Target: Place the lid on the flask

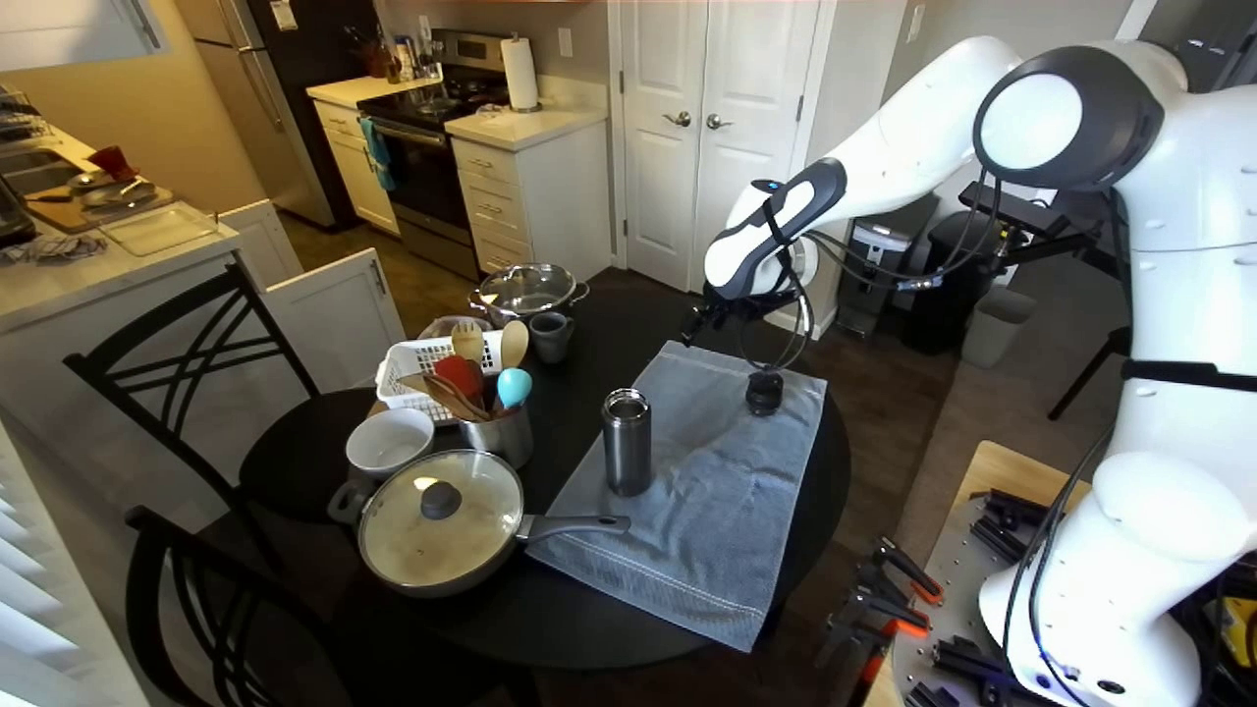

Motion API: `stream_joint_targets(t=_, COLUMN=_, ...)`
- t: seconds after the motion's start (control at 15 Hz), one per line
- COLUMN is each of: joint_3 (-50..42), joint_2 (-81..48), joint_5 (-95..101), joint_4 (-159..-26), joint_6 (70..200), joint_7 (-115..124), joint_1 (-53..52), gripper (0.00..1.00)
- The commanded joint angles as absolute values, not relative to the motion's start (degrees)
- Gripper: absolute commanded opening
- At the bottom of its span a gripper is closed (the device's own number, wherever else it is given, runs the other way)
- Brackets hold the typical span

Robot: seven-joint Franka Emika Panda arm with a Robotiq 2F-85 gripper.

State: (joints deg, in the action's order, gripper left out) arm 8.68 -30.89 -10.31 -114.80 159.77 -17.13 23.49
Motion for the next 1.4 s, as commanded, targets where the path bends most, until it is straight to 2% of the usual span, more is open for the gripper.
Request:
stream_joint_targets(t=0.0, joint_3=16.9, joint_2=-33.9, joint_5=-12.4, joint_4=-110.8, joint_6=157.1, joint_7=-32.0, joint_1=32.3, gripper=1.0)
stream_joint_targets(t=0.33, joint_3=17.4, joint_2=-34.7, joint_5=-12.4, joint_4=-108.6, joint_6=149.5, joint_7=-46.8, joint_1=33.2, gripper=1.0)
stream_joint_targets(t=0.8, joint_3=10.5, joint_2=-32.5, joint_5=-8.7, joint_4=-109.6, joint_6=139.2, joint_7=-61.5, joint_1=27.8, gripper=1.0)
stream_joint_targets(t=1.33, joint_3=1.4, joint_2=-32.7, joint_5=0.5, joint_4=-117.7, joint_6=155.8, joint_7=-62.5, joint_1=20.0, gripper=1.0)
